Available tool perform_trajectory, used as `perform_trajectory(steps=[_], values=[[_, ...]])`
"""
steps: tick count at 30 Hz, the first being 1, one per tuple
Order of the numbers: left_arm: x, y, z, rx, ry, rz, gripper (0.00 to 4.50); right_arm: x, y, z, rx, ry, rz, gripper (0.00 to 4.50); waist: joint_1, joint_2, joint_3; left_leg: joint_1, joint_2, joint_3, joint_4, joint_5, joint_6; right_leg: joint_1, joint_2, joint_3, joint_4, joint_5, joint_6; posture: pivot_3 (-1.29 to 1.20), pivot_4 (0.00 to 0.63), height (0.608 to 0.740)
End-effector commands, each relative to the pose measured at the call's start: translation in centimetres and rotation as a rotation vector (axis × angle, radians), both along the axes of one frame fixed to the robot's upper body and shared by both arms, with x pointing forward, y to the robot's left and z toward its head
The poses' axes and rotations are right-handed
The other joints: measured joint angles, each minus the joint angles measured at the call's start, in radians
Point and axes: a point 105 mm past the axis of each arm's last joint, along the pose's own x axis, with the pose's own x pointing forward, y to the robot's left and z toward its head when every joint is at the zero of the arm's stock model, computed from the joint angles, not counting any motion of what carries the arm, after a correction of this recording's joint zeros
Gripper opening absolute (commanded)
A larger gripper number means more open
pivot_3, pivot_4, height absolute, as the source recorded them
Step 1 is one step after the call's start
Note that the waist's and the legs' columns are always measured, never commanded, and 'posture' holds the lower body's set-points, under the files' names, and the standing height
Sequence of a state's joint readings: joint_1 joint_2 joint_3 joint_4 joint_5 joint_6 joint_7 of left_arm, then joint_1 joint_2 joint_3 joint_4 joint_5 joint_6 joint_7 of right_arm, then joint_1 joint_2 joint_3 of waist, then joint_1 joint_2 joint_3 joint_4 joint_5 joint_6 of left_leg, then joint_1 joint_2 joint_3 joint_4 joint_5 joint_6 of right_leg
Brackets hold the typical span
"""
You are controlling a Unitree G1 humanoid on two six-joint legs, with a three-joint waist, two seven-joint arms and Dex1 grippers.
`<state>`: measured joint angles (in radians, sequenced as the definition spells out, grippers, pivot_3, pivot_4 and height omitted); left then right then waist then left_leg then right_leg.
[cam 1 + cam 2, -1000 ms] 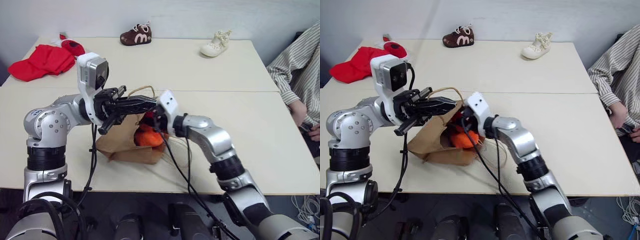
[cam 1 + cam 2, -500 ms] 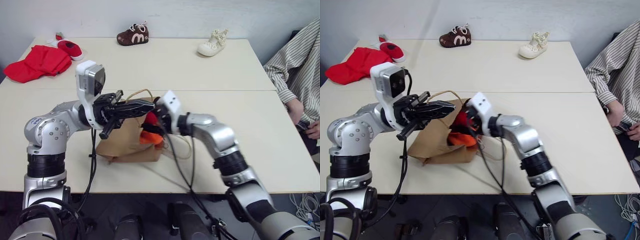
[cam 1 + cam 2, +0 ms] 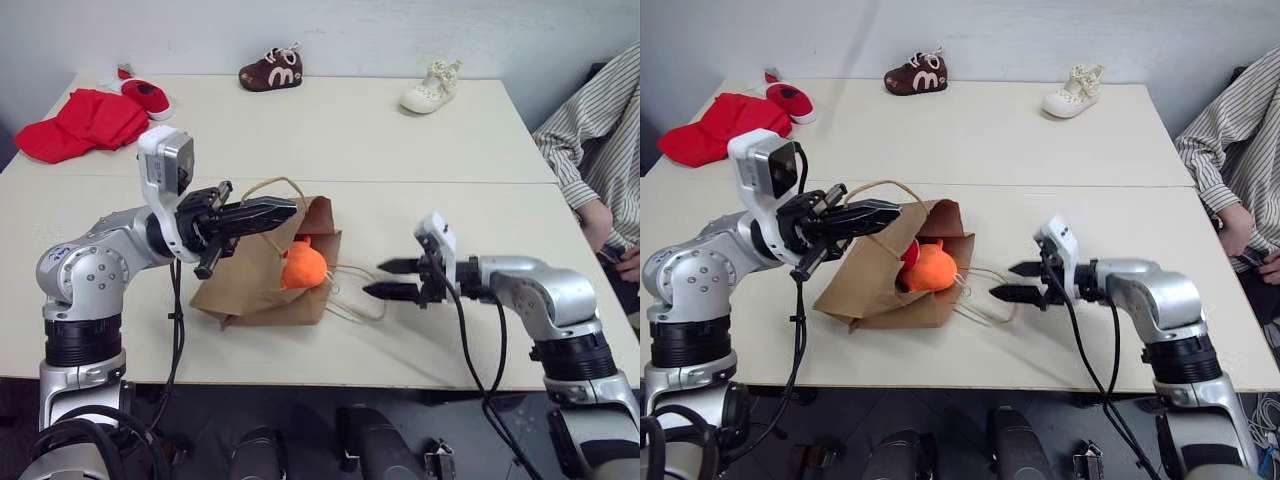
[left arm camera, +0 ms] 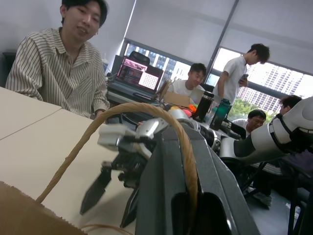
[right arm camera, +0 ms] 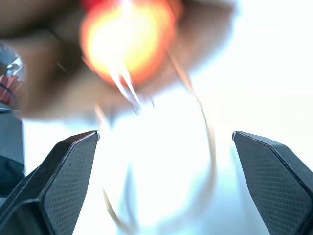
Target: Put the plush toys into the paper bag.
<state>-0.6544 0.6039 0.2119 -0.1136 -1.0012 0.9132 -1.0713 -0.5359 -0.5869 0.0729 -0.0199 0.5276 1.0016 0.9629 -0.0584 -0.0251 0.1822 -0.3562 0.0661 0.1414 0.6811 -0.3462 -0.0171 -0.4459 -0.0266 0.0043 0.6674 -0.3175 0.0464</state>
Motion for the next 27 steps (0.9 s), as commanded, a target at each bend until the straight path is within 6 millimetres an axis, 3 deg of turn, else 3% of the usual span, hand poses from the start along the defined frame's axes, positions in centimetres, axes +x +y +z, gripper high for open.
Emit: perform_trajectory(steps=[1, 2, 5, 9, 14, 16, 21, 27], values=[[-0.7, -0.4, 0.9, -0.007, -0.049, -0.031, 0.0, 0.4, 1.8, -0.4, 0.003, -0.008, 0.034, 4.45, -0.006, 0.0, 0.0, 0.001, 0.0, 0.001, 0.0, 0.0, 0.0, 0.0, 0.001, 0.001, 0.001, 0.0, 0.0, 0.0, 0.15, 0.74], [-0.7, -0.4, 0.9, -0.006, -0.049, -0.032, 0.0, 0.6, 2.2, -0.7, 0.008, 0.007, 0.033, 4.45, -0.008, 0.0, 0.0, 0.002, 0.001, 0.001, 0.0, 0.0, -0.001, 0.0, 0.001, 0.001, 0.001, 0.0, 0.0, 0.0, 0.15, 0.74], [-0.6, -0.3, 0.9, 0.002, -0.054, -0.03, 0.0, 0.9, 3.6, -0.8, 0.02, 0.006, 0.066, 3.84, -0.009, 0.0, 0.0, 0.002, 0.001, 0.001, 0.0, 0.0, -0.001, 0.0, 0.001, 0.001, 0.002, 0.0, 0.0, 0.0, 0.15, 0.74], [-0.6, -0.2, 0.9, 0.005, -0.06, -0.018, 0.0, 0.1, 4.7, 0.8, 0.116, 0.043, 0.124, 2.43, -0.003, 0.0, 0.0, 0.001, 0.001, 0.001, -0.001, 0.0, -0.001, 0.0, 0.001, 0.001, 0.001, 0.0, 0.0, 0.0, 0.15, 0.74], [-0.3, -0.1, 1.0, 0.0, -0.072, 0.003, 0.0, -1.8, 4.0, 3.1, 0.222, 0.113, 0.192, 0.66, 0.006, 0.0, 0.0, 0.0, 0.0, 0.0, 0.0, 0.0, 0.0, 0.0, 0.0, 0.0, 0.0, 0.0, 0.0, 0.0, 0.15, 0.74], [-0.1, 0.1, 1.1, -0.006, -0.076, 0.016, 0.0, -2.8, 3.7, 5.5, 0.321, 0.132, 0.221, 0.03, 0.009, 0.0, 0.0, 0.0, 0.0, 0.0, 0.0, 0.0, 0.0, 0.0, 0.0, 0.0, 0.0, 0.0, 0.0, 0.0, 0.15, 0.74], [0.9, 0.5, 1.6, -0.04, -0.105, 0.07, 0.0, -4.1, 2.4, 10.2, 0.449, 0.116, 0.233, 0.03, 0.008, 0.0, 0.0, 0.0, 0.0, -0.001, 0.0, 0.0, 0.0, 0.0, 0.0, -0.001, 0.0, 0.0, 0.001, 0.0, 0.15, 0.74], [3.3, 1.3, 2.9, -0.129, -0.149, 0.199, 0.0, -1.8, -0.3, 14.8, 0.53, 0.04, 0.072, 0.03, 0.007, 0.0, 0.0, -0.001, 0.0, 0.0, 0.0, 0.0, 0.0, 0.0, 0.0, 0.0, -0.001, 0.0, 0.001, 0.0, 0.15, 0.74]])
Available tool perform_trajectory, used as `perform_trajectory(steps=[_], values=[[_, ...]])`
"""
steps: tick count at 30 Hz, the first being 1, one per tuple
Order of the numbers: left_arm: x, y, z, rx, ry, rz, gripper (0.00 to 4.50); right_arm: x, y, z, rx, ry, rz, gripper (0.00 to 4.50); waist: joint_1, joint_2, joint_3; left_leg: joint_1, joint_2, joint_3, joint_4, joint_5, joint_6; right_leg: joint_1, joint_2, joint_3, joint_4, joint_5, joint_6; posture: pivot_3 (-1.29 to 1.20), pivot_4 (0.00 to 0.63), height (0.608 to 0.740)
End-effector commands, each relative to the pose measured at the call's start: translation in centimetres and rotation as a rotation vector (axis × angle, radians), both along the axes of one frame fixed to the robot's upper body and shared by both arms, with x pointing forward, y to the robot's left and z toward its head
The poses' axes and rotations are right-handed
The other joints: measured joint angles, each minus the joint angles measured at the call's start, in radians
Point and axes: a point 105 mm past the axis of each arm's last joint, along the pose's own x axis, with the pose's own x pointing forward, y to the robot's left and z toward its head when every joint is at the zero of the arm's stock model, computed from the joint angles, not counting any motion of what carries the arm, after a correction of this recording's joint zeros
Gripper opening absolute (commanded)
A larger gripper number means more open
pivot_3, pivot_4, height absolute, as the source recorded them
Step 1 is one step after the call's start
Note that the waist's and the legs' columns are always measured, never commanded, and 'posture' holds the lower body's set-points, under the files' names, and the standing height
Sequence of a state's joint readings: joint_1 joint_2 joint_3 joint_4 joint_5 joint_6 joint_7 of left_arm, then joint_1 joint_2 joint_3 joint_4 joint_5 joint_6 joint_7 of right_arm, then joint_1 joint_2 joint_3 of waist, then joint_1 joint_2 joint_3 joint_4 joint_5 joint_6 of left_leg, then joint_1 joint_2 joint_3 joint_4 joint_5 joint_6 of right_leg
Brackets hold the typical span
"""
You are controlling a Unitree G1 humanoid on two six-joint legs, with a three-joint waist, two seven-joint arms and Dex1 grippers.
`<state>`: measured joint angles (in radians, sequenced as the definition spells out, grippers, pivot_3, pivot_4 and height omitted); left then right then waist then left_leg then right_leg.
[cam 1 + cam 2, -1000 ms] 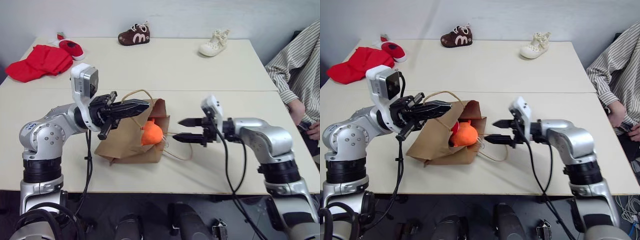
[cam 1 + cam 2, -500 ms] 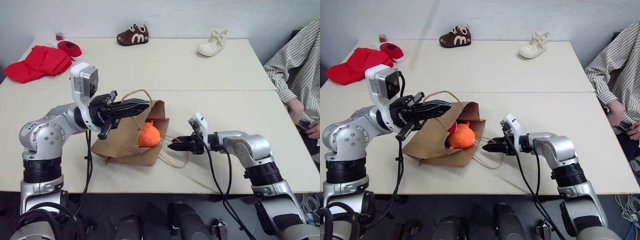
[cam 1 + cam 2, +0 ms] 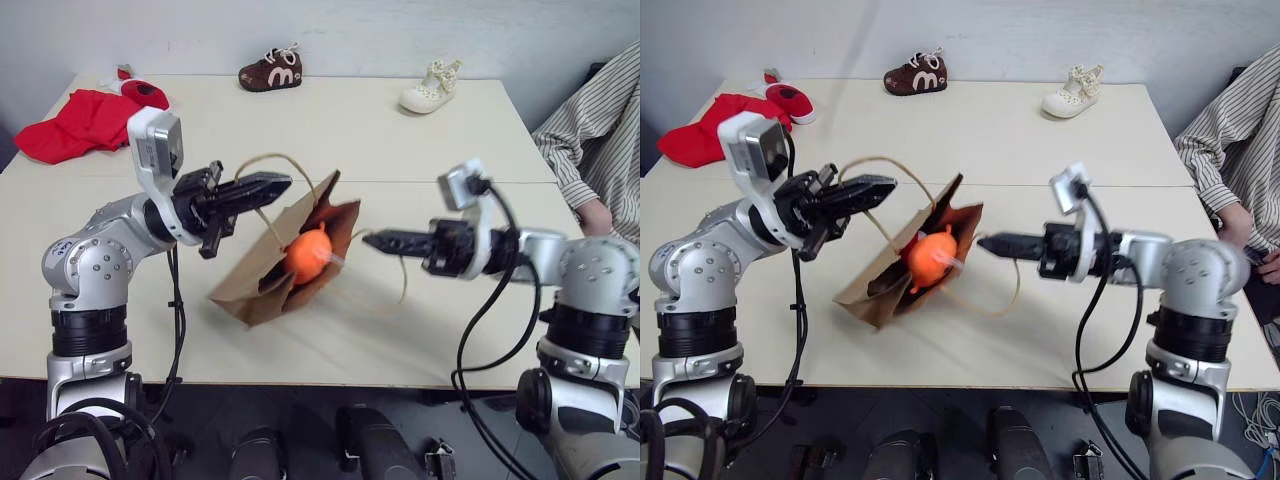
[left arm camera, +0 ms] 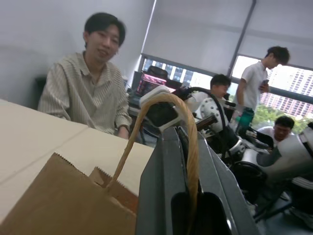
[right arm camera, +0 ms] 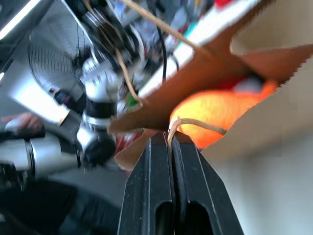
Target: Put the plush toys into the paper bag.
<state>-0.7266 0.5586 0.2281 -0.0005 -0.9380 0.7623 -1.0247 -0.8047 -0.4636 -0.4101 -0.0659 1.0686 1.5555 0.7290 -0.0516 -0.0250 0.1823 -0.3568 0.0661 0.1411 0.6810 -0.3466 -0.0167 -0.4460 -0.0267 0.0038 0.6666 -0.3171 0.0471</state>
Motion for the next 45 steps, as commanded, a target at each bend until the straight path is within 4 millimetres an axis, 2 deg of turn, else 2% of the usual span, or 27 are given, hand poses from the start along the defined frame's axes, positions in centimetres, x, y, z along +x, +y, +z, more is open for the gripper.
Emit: perform_trajectory(steps=[1, 5, 8, 9, 12, 17, 21, 24, 26, 27, 30, 33, 37, 41, 45], values=[[1.0, 0.7, 1.0, -0.037, -0.052, 0.075, 0.0, 0.8, -1.3, 2.1, 0.05, -0.004, -0.064, 0.03, -0.001, 0.0, 0.0, 0.0, 0.0, 0.0, 0.0, 0.0, 0.0, 0.0, 0.0, 0.0, 0.0, 0.0, 0.0, 0.0, 0.15, 0.74], [1.9, 0.5, -1.0, 0.02, -0.049, 0.117, 0.0, 2.5, -1.5, 0.9, 0.028, 0.069, -0.161, 0.03, -0.004, 0.0, 0.0, 0.0, 0.0, 0.001, -0.003, 0.0, 0.0, 0.0, 0.0, 0.0, -0.003, 0.0, 0.0, 0.0, 0.15, 0.74], [1.9, 0.4, -1.2, 0.026, -0.043, 0.115, 0.0, 3.4, -1.6, 0.9, 0.088, 0.087, -0.202, 0.03, -0.004, 0.0, 0.0, -0.001, 0.0, 0.001, -0.003, 0.0, 0.0, -0.001, 0.0, 0.001, -0.003, 0.0, 0.0, 0.0, 0.15, 0.74], [2.0, 0.6, -1.3, 0.028, -0.029, 0.13, 0.0, 3.3, -1.6, 1.2, 0.104, 0.079, -0.201, 0.43, -0.004, 0.0, 0.0, -0.001, 0.0, 0.001, -0.003, 0.0, 0.0, -0.001, 0.0, 0.0, -0.003, 0.0, 0.0, 0.0, 0.15, 0.74], [1.9, 1.4, -1.2, 0.046, -0.01, 0.147, 0.62, 2.9, -1.9, 2.0, 0.11, 0.047, -0.197, 1.28, -0.004, 0.0, 0.0, -0.001, 0.0, 0.001, -0.003, 0.0, 0.0, -0.002, 0.0, 0.0, -0.003, 0.0, 0.0, 0.0, 0.15, 0.74], [1.2, 2.9, -1.9, 0.208, -0.054, 0.201, 2.19, 0.4, -3.9, 2.8, 0.129, 0.01, -0.107, 3.06, -0.004, 0.0, 0.0, -0.001, 0.001, 0.001, -0.004, 0.0, 0.0, -0.002, 0.0, 0.0, -0.004, 0.0, 0.0, 0.0, 0.15, 0.74], [1.1, 4.3, -2.5, 0.297, -0.075, 0.245, 3.44, -0.8, -5.5, 2.8, 0.135, 0.005, -0.086, 4.47, -0.003, 0.0, 0.0, -0.001, 0.0, 0.001, -0.006, 0.0, 0.0, -0.001, 0.0, 0.0, -0.006, 0.0, 0.0, 0.0, 0.15, 0.74], [1.0, 6.3, -2.9, 0.39, -0.093, 0.292, 4.39, -1.0, -7.8, 3.2, 0.202, -0.118, -0.186, 4.5, -0.002, 0.0, 0.0, -0.001, 0.0, 0.002, -0.006, 0.0, 0.0, -0.001, 0.001, 0.001, -0.006, 0.001, 0.001, 0.0, 0.15, 0.74], [0.2, 7.2, -4.4, 0.463, -0.058, 0.263, 4.48, -1.0, -8.5, 1.6, 0.18, -0.1, -0.228, 4.5, -0.003, 0.0, 0.0, -0.001, 0.0, 0.002, -0.006, 0.0, 0.001, -0.001, 0.001, 0.001, -0.006, 0.001, 0.001, 0.0, 0.15, 0.74], [-0.5, 7.5, -5.7, 0.505, -0.022, 0.237, 4.48, -0.8, -8.4, -0.1, 0.103, -0.096, -0.258, 4.5, -0.004, 0.0, 0.0, -0.001, 0.0, 0.003, -0.007, 0.0, 0.001, -0.001, 0.001, 0.001, -0.007, 0.001, 0.001, 0.0, 0.15, 0.74], [-2.7, 7.5, -8.3, 0.567, 0.034, 0.183, 4.5, -1.1, -6.8, -5.9, -0.223, -0.215, -0.26, 3.89, -0.007, 0.0, 0.0, 0.002, 0.0, 0.005, -0.014, 0.0, 0.0, -0.001, 0.001, 0.003, -0.01, 0.001, 0.002, 0.0, 0.15, 0.74], [-3.8, 5.7, -8.2, 0.477, 0.018, 0.18, 4.5, -1.8, -4.2, -8.1, -0.316, -0.401, -0.168, 2.93, -0.005, 0.0, 0.0, 0.002, 0.0, 0.004, -0.014, 0.0, 0.0, -0.001, 0.001, 0.003, -0.009, 0.001, 0.002, 0.0, 0.15, 0.74], [-4.4, 2.7, -7.9, 0.371, -0.004, 0.209, 4.5, -2.2, -0.6, -9.1, -0.335, -0.611, -0.096, 1.49, -0.002, -0.001, 0.0, 0.002, -0.001, 0.004, -0.011, 0.001, 0.001, 0.0, 0.0, 0.003, -0.008, 0.002, 0.004, 0.0, 0.15, 0.74], [-4.2, 0.8, -7.4, 0.282, -0.03, 0.272, 4.5, -1.8, 2.4, -9.6, -0.313, -0.702, -0.089, 0.02, 0.0, -0.001, 0.0, 0.003, -0.001, 0.004, -0.01, 0.001, 0.001, 0.002, 0.0, 0.003, -0.007, 0.002, 0.003, 0.0, 0.15, 0.74], [-3.9, -0.7, -8.7, 0.284, -0.012, 0.299, 4.5, -1.4, 5.4, -9.7, -0.294, -0.749, -0.071, 0.01, -0.002, -0.001, 0.0, 0.003, -0.001, 0.004, -0.008, 0.001, 0.001, 0.002, 0.0, 0.003, -0.007, 0.002, 0.003, 0.0, 0.15, 0.74]])
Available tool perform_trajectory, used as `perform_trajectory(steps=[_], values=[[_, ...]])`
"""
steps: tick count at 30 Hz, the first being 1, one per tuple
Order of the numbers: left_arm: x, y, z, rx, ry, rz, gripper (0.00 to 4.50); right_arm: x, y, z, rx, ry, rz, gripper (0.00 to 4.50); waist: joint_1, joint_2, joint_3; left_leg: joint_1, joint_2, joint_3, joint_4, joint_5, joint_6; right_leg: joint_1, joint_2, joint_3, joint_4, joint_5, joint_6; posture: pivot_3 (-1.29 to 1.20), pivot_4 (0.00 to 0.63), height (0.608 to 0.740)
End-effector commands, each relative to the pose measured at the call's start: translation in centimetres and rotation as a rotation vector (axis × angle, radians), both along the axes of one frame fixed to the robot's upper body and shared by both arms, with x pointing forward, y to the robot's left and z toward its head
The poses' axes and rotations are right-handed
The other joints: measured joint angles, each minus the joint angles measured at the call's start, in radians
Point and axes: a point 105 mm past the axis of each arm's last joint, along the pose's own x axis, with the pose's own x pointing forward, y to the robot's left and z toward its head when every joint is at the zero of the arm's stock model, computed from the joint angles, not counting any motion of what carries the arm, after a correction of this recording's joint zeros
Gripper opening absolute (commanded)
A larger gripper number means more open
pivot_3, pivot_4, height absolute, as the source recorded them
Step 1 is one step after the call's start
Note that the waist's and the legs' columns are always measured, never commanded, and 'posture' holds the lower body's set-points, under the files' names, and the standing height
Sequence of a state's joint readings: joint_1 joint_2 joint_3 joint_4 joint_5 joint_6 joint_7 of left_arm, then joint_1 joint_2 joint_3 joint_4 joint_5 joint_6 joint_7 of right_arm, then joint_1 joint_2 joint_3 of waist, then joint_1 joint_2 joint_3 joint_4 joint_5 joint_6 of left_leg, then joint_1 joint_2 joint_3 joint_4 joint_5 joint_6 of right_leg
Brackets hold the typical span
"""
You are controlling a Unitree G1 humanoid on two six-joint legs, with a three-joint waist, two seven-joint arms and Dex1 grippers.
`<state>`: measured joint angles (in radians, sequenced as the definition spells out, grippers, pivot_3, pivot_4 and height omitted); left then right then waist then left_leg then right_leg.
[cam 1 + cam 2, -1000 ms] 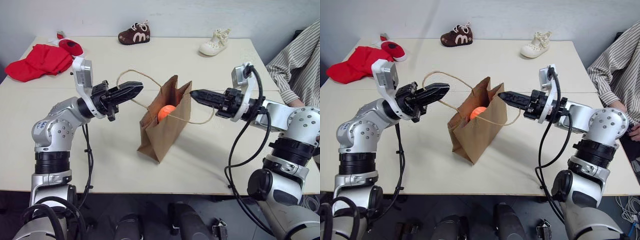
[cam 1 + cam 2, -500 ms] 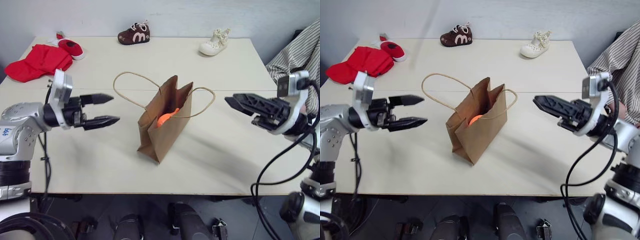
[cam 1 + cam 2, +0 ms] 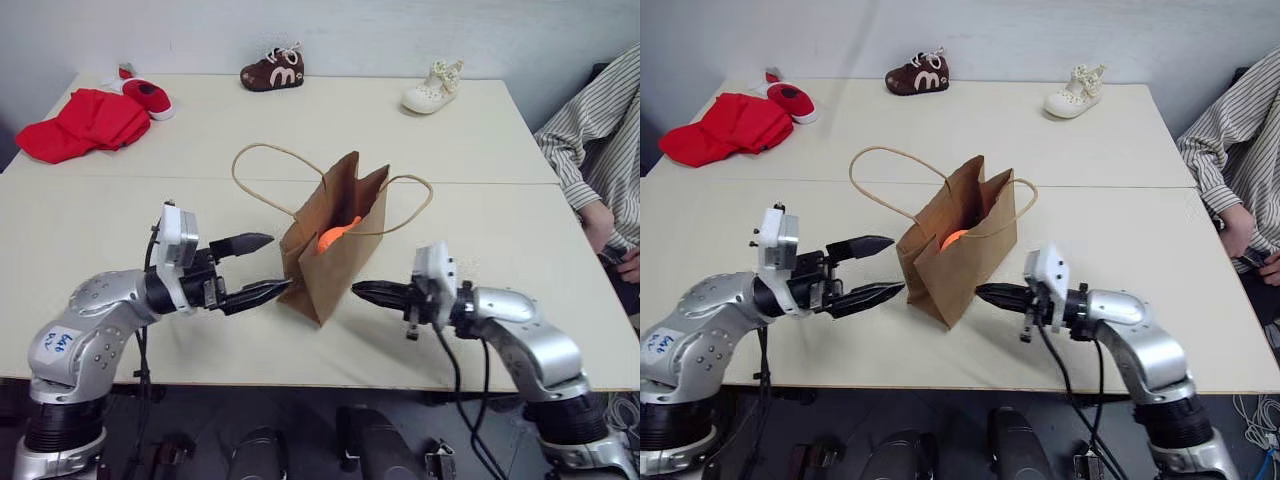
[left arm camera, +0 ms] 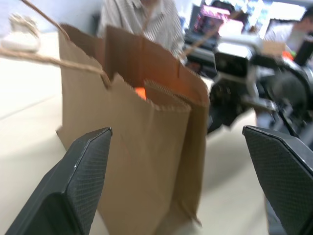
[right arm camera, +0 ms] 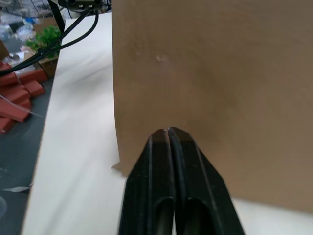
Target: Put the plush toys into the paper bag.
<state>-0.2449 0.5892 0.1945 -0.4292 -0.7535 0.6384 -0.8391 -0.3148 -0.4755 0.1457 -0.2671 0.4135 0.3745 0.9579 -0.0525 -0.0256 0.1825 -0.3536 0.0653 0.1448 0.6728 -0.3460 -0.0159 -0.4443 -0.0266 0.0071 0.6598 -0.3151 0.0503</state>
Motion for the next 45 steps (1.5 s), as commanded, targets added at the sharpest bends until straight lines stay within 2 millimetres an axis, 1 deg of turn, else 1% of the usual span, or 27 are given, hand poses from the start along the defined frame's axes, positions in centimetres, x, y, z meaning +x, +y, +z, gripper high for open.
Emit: perform_trajectory(steps=[1, 5, 9, 12, 18, 21, 22, 24, 25, 27, 28, 29, 30, 32, 33, 35, 37, 39, 41, 44, 45], values=[[0.0, -1.1, -0.6, 0.023, -0.025, 0.028, 4.5, 0.1, 1.9, 0.7, 0.005, -0.073, 0.014, 0.01, -0.001, 0.0, 0.0, 0.0, 0.0, 0.0, 0.0, 0.0, 0.0, 0.0, 0.0, 0.0, 0.0, 0.0, 0.0, 0.0, 0.15, 0.74], [0.4, -2.7, -1.1, -0.004, -0.02, 0.043, 4.5, 0.4, 2.8, 0.6, -0.007, -0.088, 0.016, 0.01, 0.001, 0.0, 0.0, 0.0, 0.0, 0.0, 0.001, 0.0, 0.0, 0.0, 0.0, 0.0, 0.001, 0.0, -0.001, 0.0, 0.15, 0.74], [1.4, -3.3, -1.1, -0.033, -0.024, 0.108, 4.5, 0.4, 3.2, 0.2, -0.029, -0.101, 0.027, 0.01, 0.007, 0.0, 0.0, -0.001, 0.0, 0.0, 0.004, -0.001, 0.001, 0.0, 0.0, -0.001, 0.001, 0.0, 0.0, 0.0, 0.15, 0.74], [2.0, -3.3, -1.3, -0.029, -0.025, 0.141, 3.86, 0.2, 3.3, 0.1, -0.033, -0.102, 0.038, 0.0, 0.01, 0.0, 0.0, -0.001, 0.0, -0.001, 0.004, -0.001, 0.001, 0.0, 0.0, -0.001, 0.002, 0.0, -0.001, 0.0, 0.15, 0.74], [2.8, -2.9, -1.1, -0.026, -0.029, 0.161, 1.98, 0.0, 2.8, -0.2, -0.047, -0.099, 0.038, 0.0, 0.014, 0.0, 0.0, -0.001, 0.0, -0.001, 0.005, -0.001, 0.001, 0.0, 0.0, -0.001, 0.002, 0.0, -0.001, 0.0, 0.15, 0.74], [2.2, -3.4, -0.9, -0.021, -0.024, 0.079, 1.01, -0.2, 1.4, -0.3, -0.054, -0.082, 0.004, 0.0, 0.022, 0.0, 0.0, -0.001, 0.0, 0.0, 0.006, -0.001, 0.002, 0.0, 0.0, -0.001, 0.002, 0.0, 0.0, 0.0, 0.15, 0.74], [2.0, -3.3, -0.7, -0.012, -0.041, 0.047, 0.64, -0.4, 0.6, -0.2, -0.053, -0.065, -0.012, 0.0, 0.024, 0.0, 0.0, -0.001, 0.0, 0.0, 0.006, -0.001, 0.002, 0.0, 0.0, -0.001, 0.002, 0.0, 0.0, 0.0, 0.15, 0.74], [1.9, -2.8, -0.3, -0.001, -0.059, -0.013, 0.04, -1.1, -1.3, 0.1, -0.052, -0.047, -0.03, 0.0, 0.027, 0.0, 0.0, -0.002, 0.0, 0.0, 0.006, -0.002, 0.002, 0.0, -0.001, -0.001, 0.002, 0.0, 0.0, 0.0, 0.15, 0.74], [1.8, -2.5, -0.1, 0.009, -0.062, -0.053, 0.01, -1.4, -2.2, 0.4, -0.051, -0.037, -0.045, 0.0, 0.028, 0.0, 0.0, -0.002, 0.0, -0.001, 0.007, -0.002, 0.003, 0.0, -0.001, -0.001, 0.002, 0.0, 0.0, 0.0, 0.15, 0.74], [0.6, -2.1, 0.6, -0.002, -0.083, -0.22, 0.01, -2.5, -4.8, 0.9, -0.051, -0.02, -0.083, 0.0, 0.027, 0.0, 0.0, -0.002, 0.0, -0.001, 0.008, -0.002, 0.003, 0.001, -0.001, -0.002, 0.002, 0.0, 0.0, 0.0, 0.15, 0.74], [0.4, -1.8, 0.6, 0.02, -0.082, -0.278, 0.01, -3.0, -6.2, 1.0, -0.068, -0.017, -0.107, 0.0, 0.027, 0.0, 0.0, -0.002, 0.0, -0.001, 0.007, -0.002, 0.003, 0.001, 0.0, -0.002, 0.002, 0.0, 0.0, 0.0, 0.15, 0.74], [0.4, -1.7, 0.5, 0.036, -0.08, -0.311, 0.01, -3.3, -7.0, 1.1, -0.081, -0.017, -0.122, 0.0, 0.027, 0.0, 0.0, -0.002, 0.0, -0.001, 0.007, -0.002, 0.003, 0.001, 0.0, -0.002, 0.002, 0.0, 0.0, 0.0, 0.15, 0.74], [0.1, -1.5, 0.2, 0.059, -0.042, -0.379, 0.01, -3.7, -8.6, 1.1, -0.111, -0.012, -0.16, 0.0, 0.028, 0.0, 0.0, -0.002, 0.0, -0.001, 0.007, -0.002, 0.003, 0.001, 0.0, -0.002, 0.002, 0.0, 0.0, 0.0, 0.15, 0.74], [0.4, -0.9, -0.1, 0.107, -0.016, -0.477, 0.01, -5.0, -12.4, 1.9, -0.168, -0.052, -0.229, 0.0, 0.029, 0.0, 0.0, -0.001, 0.0, -0.001, 0.007, -0.002, 0.002, 0.001, 0.001, -0.002, 0.001, 0.0, 0.0, 0.0, 0.15, 0.74], [0.9, -0.5, -0.3, 0.137, -0.02, -0.51, 0.01, -5.7, -14.4, 2.1, -0.219, -0.052, -0.277, 0.0, 0.033, 0.0, 0.0, -0.001, -0.001, -0.001, 0.007, -0.002, 0.002, 0.002, 0.001, -0.002, 0.001, 0.0, 0.0, 0.0, 0.15, 0.74], [1.7, 0.1, -0.8, 0.186, -0.023, -0.544, 0.01, -6.4, -16.6, 2.4, -0.266, -0.044, -0.325, 0.0, 0.036, 0.0, 0.0, -0.001, -0.003, 0.0, 0.009, -0.002, 0.003, 0.002, 0.002, -0.001, 0.001, 0.0, 0.001, 0.0, 0.15, 0.74], [2.5, 0.4, -1.5, 0.237, -0.038, -0.567, 0.01, -6.9, -17.7, 2.5, -0.267, -0.052, -0.345, 0.0, 0.028, -0.002, 0.0, 0.0, -0.003, 0.0, 0.009, -0.002, 0.003, 0.004, 0.003, -0.001, 0.0, 0.001, 0.001, 0.0, 0.15, 0.74], [3.2, 0.4, -2.0, 0.28, -0.062, -0.573, 0.01, -7.4, -18.1, 2.1, -0.271, -0.068, -0.334, 0.0, 0.024, -0.002, 0.0, 0.002, -0.002, 0.0, 0.009, -0.003, 0.003, 0.006, 0.005, -0.001, -0.001, 0.001, 0.001, 0.0, 0.15, 0.74], [3.5, 0.4, -2.4, 0.31, -0.079, -0.581, 0.01, -7.5, -18.1, 1.5, -0.268, -0.074, -0.335, 0.0, 0.023, -0.002, 0.0, 0.002, -0.002, -0.001, 0.008, -0.003, 0.003, 0.006, 0.005, 0.0, -0.001, 0.001, 0.001, 0.0, 0.15, 0.74], [3.8, 0.9, -2.4, 0.348, -0.081, -0.526, 0.61, -6.6, -17.9, 2.3, -0.146, -0.116, -0.4, 0.0, 0.023, -0.002, 0.0, 0.001, 0.001, -0.001, 0.009, -0.003, 0.002, 0.006, 0.004, 0.0, 0.0, 0.001, 0.001, 0.0, 0.15, 0.74], [4.0, 1.3, -2.3, 0.354, -0.1, -0.486, 0.94, -6.4, -17.8, 2.5, -0.13, -0.119, -0.401, 0.17, 0.022, -0.001, 0.0, 0.001, 0.001, 0.0, 0.009, -0.003, 0.003, 0.005, 0.003, 0.0, 0.0, 0.001, 0.001, 0.0, 0.15, 0.74]])
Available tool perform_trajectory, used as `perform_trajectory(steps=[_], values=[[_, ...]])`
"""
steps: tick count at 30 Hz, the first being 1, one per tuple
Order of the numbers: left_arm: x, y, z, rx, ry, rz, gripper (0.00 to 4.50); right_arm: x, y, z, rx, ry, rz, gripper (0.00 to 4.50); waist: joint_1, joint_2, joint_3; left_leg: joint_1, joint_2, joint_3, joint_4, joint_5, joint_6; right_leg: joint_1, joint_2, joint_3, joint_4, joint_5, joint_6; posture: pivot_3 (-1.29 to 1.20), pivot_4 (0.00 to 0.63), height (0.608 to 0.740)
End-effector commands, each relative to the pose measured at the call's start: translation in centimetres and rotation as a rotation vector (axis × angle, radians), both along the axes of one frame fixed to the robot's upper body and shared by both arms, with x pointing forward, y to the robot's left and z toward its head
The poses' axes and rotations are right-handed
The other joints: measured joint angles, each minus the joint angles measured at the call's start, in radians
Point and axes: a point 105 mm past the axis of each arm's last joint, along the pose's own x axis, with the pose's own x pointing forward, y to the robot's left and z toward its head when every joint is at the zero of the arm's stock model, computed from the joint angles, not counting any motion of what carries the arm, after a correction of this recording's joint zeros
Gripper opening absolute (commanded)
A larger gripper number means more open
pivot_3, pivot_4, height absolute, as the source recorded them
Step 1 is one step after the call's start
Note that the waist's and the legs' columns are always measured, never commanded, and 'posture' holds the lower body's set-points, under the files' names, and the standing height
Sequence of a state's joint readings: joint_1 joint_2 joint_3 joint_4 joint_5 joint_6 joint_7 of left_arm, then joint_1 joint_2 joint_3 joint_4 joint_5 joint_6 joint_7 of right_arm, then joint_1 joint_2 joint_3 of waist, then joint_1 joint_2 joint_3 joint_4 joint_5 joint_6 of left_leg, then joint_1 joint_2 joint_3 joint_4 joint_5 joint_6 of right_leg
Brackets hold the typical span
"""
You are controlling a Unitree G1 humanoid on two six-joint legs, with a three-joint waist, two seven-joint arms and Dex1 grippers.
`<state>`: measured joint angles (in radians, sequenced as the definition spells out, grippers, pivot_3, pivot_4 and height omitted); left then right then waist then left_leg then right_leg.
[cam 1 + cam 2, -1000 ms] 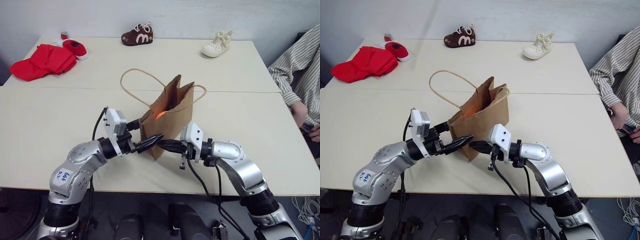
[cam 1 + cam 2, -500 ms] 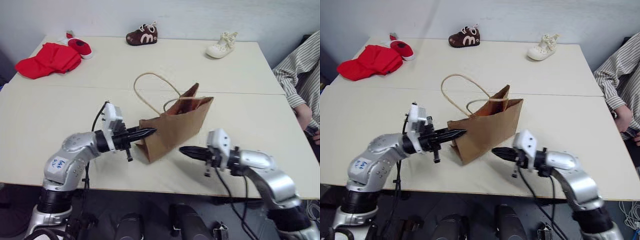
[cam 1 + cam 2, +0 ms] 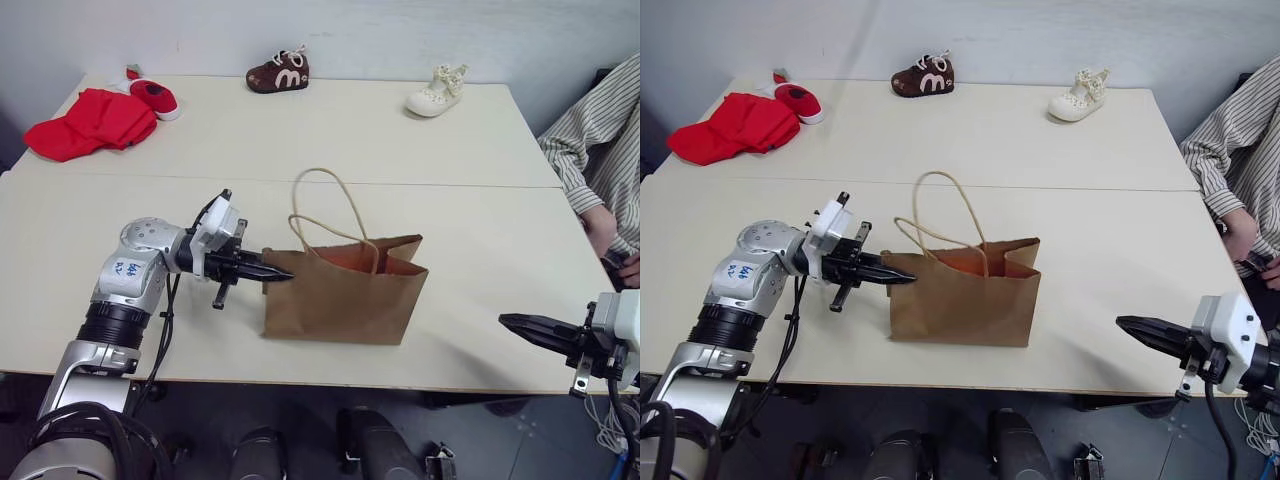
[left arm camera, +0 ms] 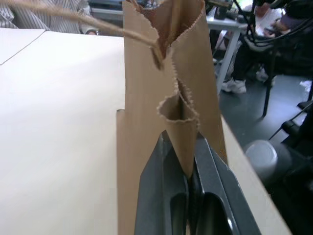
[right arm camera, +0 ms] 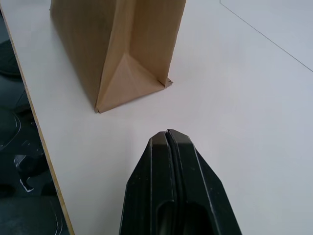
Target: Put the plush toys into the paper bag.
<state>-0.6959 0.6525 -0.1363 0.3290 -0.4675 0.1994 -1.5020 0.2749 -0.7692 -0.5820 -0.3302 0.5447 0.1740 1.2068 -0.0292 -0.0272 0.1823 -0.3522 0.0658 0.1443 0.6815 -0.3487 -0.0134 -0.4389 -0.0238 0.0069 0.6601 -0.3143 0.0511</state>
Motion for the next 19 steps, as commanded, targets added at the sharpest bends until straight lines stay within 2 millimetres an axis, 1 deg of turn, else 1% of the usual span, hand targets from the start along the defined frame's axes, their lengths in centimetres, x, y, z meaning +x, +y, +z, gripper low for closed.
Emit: perform_trajectory(steps=[1, 2, 4, 5, 6, 8, 9, 10, 11, 12, 13, 14, 16, 19], values=[[-0.4, 1.8, 0.5, 0.038, -0.062, 0.027, 1.23, 0.6, 0.4, 1.6, 0.051, -0.074, -0.005, 0.37, -0.001, 0.0, 0.0, 0.0, 0.0, 0.001, 0.001, 0.0, 0.0, 0.0, -0.001, 0.0, 0.001, 0.0, 0.0, 0.0, 0.15, 0.74], [-0.4, 2.4, 0.7, 0.037, -0.07, 0.063, 1.5, 0.6, 0.6, 1.8, 0.046, -0.08, 0.0, 0.56, -0.001, 0.001, 0.0, 0.0, 0.0, 0.001, 0.001, 0.0, 0.0, -0.001, -0.001, 0.0, 0.001, 0.0, 0.0, 0.0, 0.15, 0.74], [-0.6, 3.6, 0.9, 0.042, -0.079, 0.113, 2.18, 0.7, 0.7, 2.3, 0.034, -0.103, 0.008, 1.26, 0.0, 0.001, 0.0, 0.0, 0.0, 0.001, 0.0, 0.0, 0.0, -0.001, -0.001, 0.0, 0.002, 0.0, 0.0, 0.0, 0.15, 0.74], [-0.7, 5.1, 1.0, 0.033, -0.094, 0.179, 2.57, 0.8, 0.6, 2.9, 0.018, -0.118, 0.016, 1.65, 0.001, 0.001, 0.0, 0.0, 0.0, 0.0, 0.0, 0.0, 0.0, -0.001, -0.001, 0.0, 0.002, 0.0, 0.0, 0.0, 0.15, 0.74], [-0.6, 6.5, 1.2, 0.023, -0.124, 0.252, 2.85, 1.0, 0.5, 3.5, 0.002, -0.138, 0.019, 1.97, 0.0, 0.001, 0.0, 0.0, 0.0, 0.0, 0.0, 0.0, 0.0, -0.002, -0.001, 0.0, 0.002, 0.0, 0.0, 0.0, 0.15, 0.74], [-0.8, 8.4, 1.5, 0.014, -0.154, 0.345, 3.42, 1.3, 0.3, 4.3, -0.017, -0.157, 0.021, 2.58, -0.005, 0.001, 0.001, 0.0, 0.0, 0.002, 0.0, -0.001, 0.001, -0.002, -0.002, 0.001, 0.002, 0.0, 0.0, 0.0, 0.15, 0.74], [-1.0, 9.7, 1.3, 0.026, -0.165, 0.404, 3.78, 1.5, 0.1, 4.9, -0.034, -0.162, 0.031, 2.97, -0.005, 0.001, 0.001, 0.0, 0.0, 0.002, 0.0, -0.001, 0.002, -0.002, -0.002, 0.001, 0.002, 0.0, 0.0, 0.0, 0.15, 0.74], [-1.3, 11.4, 1.1, 0.051, -0.189, 0.48, 4.04, 1.8, -0.2, 5.6, -0.051, -0.157, 0.044, 3.25, -0.003, 0.001, 0.001, 0.0, 0.001, 0.001, 0.0, -0.001, 0.002, -0.002, -0.002, 0.0, 0.002, 0.0, 0.0, 0.0, 0.15, 0.74], [-1.6, 13.4, 0.9, 0.094, -0.233, 0.574, 4.36, 2.0, -0.4, 6.3, -0.083, -0.156, 0.068, 3.62, -0.003, 0.001, 0.001, 0.0, 0.0, 0.001, 0.0, -0.001, 0.002, -0.002, -0.002, 0.0, 0.002, 0.0, 0.0, 0.0, 0.15, 0.74], [-1.9, 14.6, 0.8, 0.119, -0.249, 0.62, 4.5, 2.2, -0.6, 6.8, -0.102, -0.152, 0.082, 3.98, -0.005, 0.002, 0.001, 0.0, 0.0, 0.001, 0.0, -0.001, 0.002, -0.002, -0.003, 0.0, 0.002, 0.0, 0.0, 0.0, 0.15, 0.74], [-2.2, 15.5, 0.6, 0.143, -0.255, 0.661, 4.5, 2.4, -0.8, 6.9, -0.121, -0.143, 0.091, 4.34, -0.003, 0.002, 0.001, 0.0, 0.0, 0.002, 0.0, -0.002, 0.003, -0.003, -0.003, 0.001, 0.002, 0.0, 0.0, 0.0, 0.15, 0.74], [-2.3, 16.2, 0.4, 0.172, -0.263, 0.694, 4.5, 2.5, -1.1, 6.8, -0.158, -0.144, 0.109, 4.46, -0.001, 0.0, 0.0, 0.0, 0.0, 0.001, 0.0, -0.002, 0.003, -0.002, -0.003, 0.0, 0.001, 0.0, 0.0, 0.0, 0.15, 0.74], [-2.6, 17.0, 0.3, 0.186, -0.287, 0.731, 4.5, 2.7, -1.7, 6.5, -0.203, -0.123, 0.126, 4.46, 0.014, 0.0, 0.0, 0.0, 0.0, 0.0, 0.0, -0.002, 0.004, -0.002, -0.003, -0.002, 0.0, 0.0, -0.001, 0.0, 0.15, 0.74], [-3.2, 18.1, 0.0, 0.209, -0.28, 0.758, 4.5, 3.6, -2.4, 6.8, -0.209, -0.127, 0.126, 4.46, 0.022, 0.0, 0.0, 0.0, 0.0, 0.002, 0.001, -0.003, 0.006, -0.001, -0.005, -0.002, -0.001, 0.0, 0.0, 0.0, 0.15, 0.74]])
